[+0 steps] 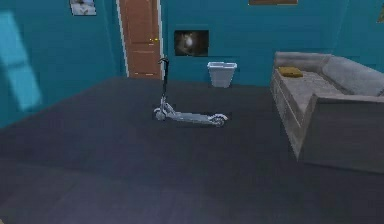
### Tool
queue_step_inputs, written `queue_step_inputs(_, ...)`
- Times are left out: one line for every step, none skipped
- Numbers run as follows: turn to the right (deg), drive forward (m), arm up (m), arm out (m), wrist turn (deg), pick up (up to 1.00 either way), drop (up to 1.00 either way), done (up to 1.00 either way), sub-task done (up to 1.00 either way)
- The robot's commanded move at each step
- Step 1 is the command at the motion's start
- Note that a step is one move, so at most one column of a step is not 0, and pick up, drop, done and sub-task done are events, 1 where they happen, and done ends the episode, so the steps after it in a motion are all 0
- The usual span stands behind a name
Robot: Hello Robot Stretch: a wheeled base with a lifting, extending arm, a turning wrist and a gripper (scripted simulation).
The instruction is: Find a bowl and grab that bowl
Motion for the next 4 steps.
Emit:
queue_step_inputs(0.0,0.00,-0.30,0.00,0.0,0.00,0.00,0.00,0.00)
queue_step_inputs(0.0,0.00,0.00,0.00,0.0,1.00,0.00,0.00,0.00)
queue_step_inputs(0.0,0.00,0.10,0.00,0.0,0.00,0.00,0.00,0.00)
queue_step_inputs(0.0,0.00,0.00,0.00,0.0,0.00,0.00,1.00,0.00)
